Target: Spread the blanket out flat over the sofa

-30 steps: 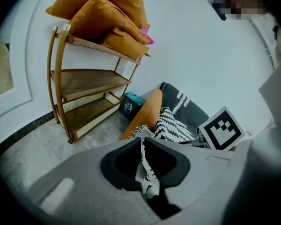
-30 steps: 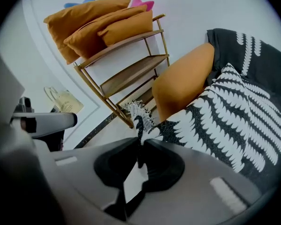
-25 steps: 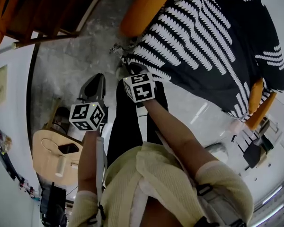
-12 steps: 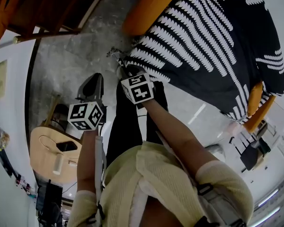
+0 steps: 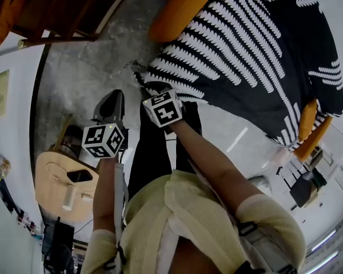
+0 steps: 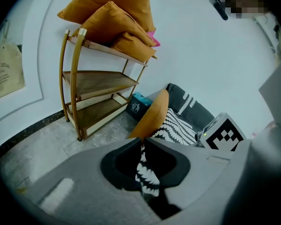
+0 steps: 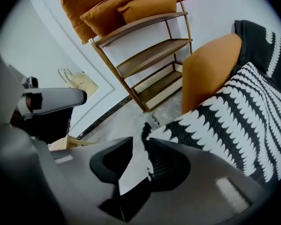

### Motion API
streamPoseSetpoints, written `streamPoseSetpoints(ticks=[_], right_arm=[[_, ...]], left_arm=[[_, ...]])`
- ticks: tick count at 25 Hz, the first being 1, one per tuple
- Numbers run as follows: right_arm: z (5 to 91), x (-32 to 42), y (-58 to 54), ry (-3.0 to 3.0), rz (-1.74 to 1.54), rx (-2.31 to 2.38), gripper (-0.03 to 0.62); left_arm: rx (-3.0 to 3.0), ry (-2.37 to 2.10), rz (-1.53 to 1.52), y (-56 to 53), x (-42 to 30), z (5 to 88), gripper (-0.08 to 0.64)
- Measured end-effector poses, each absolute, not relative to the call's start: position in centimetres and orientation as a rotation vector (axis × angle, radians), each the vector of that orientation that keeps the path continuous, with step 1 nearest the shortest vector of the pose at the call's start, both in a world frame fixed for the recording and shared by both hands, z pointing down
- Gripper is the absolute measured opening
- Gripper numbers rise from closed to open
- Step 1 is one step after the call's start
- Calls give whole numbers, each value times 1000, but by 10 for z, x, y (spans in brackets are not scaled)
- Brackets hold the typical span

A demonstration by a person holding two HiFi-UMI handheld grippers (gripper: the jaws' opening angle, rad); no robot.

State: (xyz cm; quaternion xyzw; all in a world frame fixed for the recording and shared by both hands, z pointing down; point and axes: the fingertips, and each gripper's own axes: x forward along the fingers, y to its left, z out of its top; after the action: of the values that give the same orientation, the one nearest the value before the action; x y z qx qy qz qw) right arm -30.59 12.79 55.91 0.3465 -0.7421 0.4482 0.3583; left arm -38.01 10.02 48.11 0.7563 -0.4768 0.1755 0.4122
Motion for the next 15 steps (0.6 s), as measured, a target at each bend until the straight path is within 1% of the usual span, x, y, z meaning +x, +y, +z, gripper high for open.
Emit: streamPoseSetpoints(ticks=[1, 6, 15], right_arm=[[555, -310, 128, -1932, 1157, 883, 112], [542, -318, 123, -1992, 1107, 874, 106], [527, -270, 97, -1975, 1073, 1029, 94]], left_arm=[[1905, -1200, 440, 100, -380, 480, 26], [1922, -1209, 428, 94, -379, 473, 26], [1955, -1186, 426, 86, -370, 462, 26]])
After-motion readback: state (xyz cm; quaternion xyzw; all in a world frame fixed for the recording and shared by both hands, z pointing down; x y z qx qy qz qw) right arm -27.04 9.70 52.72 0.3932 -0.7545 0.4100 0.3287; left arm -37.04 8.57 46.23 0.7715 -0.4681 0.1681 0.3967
